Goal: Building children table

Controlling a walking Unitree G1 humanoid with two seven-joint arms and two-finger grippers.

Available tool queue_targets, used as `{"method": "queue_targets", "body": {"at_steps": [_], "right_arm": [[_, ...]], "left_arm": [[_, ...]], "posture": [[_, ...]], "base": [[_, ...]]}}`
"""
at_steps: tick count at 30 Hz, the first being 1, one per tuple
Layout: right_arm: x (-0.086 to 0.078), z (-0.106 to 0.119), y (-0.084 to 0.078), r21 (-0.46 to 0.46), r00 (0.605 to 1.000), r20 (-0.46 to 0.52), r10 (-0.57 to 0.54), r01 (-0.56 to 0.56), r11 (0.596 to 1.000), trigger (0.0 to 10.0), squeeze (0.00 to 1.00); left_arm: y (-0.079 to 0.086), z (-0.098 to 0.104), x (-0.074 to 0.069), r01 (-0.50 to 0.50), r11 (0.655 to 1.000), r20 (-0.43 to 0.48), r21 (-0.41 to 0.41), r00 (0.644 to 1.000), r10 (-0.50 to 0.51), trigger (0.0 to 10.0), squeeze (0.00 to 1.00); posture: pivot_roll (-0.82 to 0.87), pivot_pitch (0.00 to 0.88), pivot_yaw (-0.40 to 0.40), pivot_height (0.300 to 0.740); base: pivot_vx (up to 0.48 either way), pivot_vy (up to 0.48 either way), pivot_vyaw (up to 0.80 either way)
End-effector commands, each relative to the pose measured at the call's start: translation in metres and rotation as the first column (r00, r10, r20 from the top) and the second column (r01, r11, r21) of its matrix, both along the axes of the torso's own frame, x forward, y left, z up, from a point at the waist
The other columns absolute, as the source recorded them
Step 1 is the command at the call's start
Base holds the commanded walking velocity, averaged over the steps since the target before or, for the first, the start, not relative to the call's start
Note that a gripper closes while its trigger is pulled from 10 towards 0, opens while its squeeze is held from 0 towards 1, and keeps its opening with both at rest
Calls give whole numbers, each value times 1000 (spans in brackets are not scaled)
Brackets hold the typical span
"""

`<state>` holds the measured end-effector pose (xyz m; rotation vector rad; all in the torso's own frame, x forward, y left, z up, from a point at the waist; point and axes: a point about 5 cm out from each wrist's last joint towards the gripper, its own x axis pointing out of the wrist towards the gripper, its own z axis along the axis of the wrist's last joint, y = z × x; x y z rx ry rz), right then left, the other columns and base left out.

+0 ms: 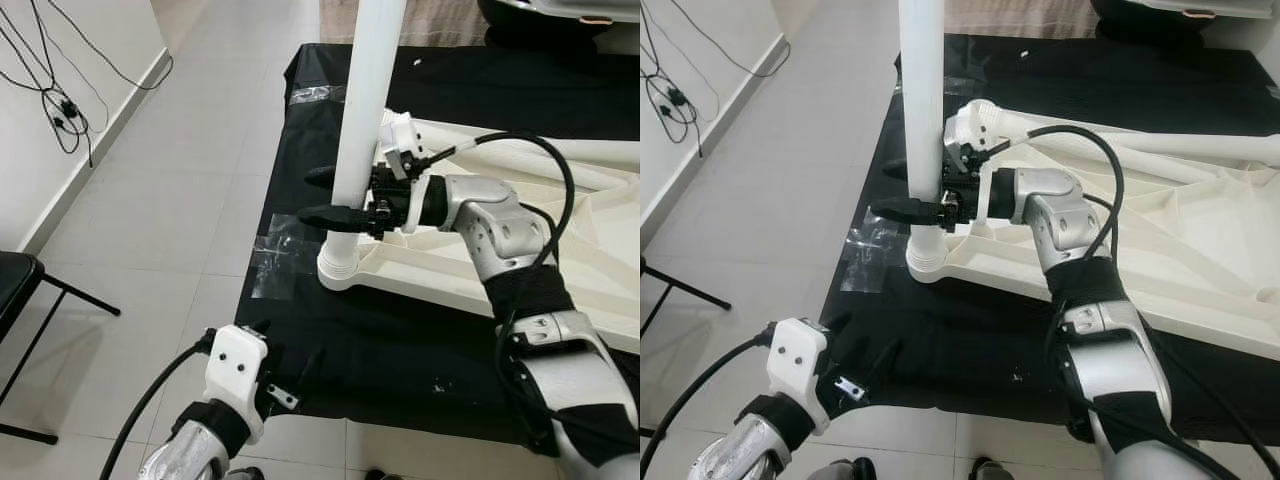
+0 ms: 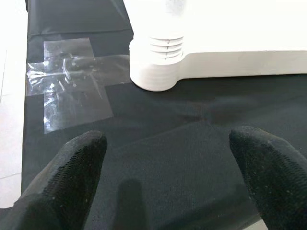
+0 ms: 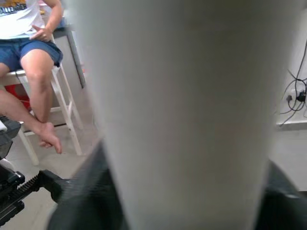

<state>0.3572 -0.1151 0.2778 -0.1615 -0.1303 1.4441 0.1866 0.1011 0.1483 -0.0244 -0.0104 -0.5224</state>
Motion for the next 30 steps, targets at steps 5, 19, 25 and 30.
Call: {"method": "queue_targets", "body": {"at_steps": [5,19,25,30], "right_arm": [[-4,-12,-8,12,1000,-20,18,-18,1000,0,0],[-71,-109,14,-50,376,-66,-924,924,380,0,0],[-56,-94,32,5,460,-89,-883,887,462,4196,0],[-50,-75,30,60,438,-85,-895,899,434,10000,0]], "left_arm": [[0,-1,-3,-1,1000,-9,13,1000,1,10000,0],[2,-5,1,4,1000,-11,24,1000,-4,10000,0],[2,-6,7,3,1000,-7,15,1000,-3,10000,0],[2,-6,9,-2,1000,-4,14,1000,2,10000,0]], "posture": [[109,236,-14,740],[96,204,-22,740],[84,190,-25,740],[83,188,-28,740]], "base": [[0,0,0],[0,0,0],[0,0,0],[0,0,0]]}}
